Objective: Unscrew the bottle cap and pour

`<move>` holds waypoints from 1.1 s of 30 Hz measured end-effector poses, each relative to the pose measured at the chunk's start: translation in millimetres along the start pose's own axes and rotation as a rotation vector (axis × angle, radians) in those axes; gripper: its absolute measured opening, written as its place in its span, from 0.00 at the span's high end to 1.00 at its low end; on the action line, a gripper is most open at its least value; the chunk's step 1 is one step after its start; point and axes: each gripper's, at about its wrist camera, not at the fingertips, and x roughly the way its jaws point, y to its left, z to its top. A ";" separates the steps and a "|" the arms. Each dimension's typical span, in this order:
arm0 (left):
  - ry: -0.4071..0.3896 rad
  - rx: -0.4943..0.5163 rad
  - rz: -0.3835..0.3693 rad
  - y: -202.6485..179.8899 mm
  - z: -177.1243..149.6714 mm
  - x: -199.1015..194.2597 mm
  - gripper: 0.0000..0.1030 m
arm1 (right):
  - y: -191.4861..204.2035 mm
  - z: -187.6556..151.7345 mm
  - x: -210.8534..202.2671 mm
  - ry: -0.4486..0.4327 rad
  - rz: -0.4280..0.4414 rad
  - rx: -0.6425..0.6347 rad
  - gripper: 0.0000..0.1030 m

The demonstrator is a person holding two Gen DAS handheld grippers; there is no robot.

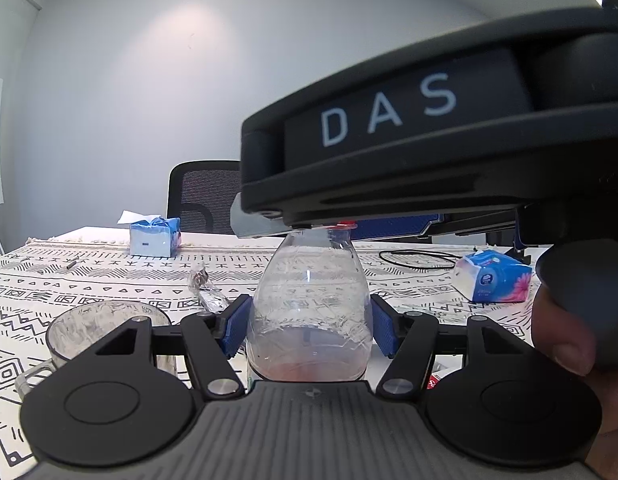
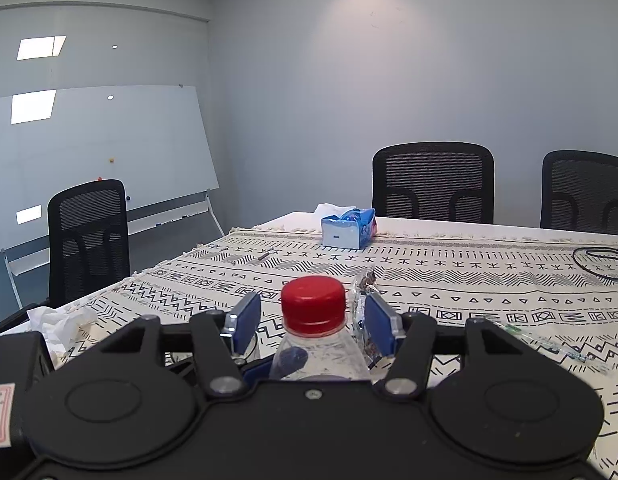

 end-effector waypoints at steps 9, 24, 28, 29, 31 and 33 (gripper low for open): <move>0.004 -0.005 0.006 -1.1 0.8 -0.9 0.43 | -1.9 -0.4 1.3 0.004 0.005 0.004 0.41; 0.009 0.003 0.013 -2.6 -0.5 -1.8 0.42 | -2.6 -1.7 1.6 0.008 0.003 0.006 0.40; 0.017 0.005 0.013 -4.3 -0.4 -3.0 0.42 | -3.0 -2.3 2.5 0.011 0.003 0.006 0.39; 0.017 0.005 0.013 -4.1 -0.5 -3.0 0.42 | -3.0 -2.4 2.7 0.011 0.003 0.006 0.39; 0.019 0.005 0.013 -3.9 -0.3 -2.7 0.42 | -3.0 -2.3 2.9 0.012 0.001 0.005 0.39; 0.020 0.005 0.012 -3.7 -0.6 -3.0 0.42 | -2.8 -2.4 3.0 0.011 0.002 0.003 0.39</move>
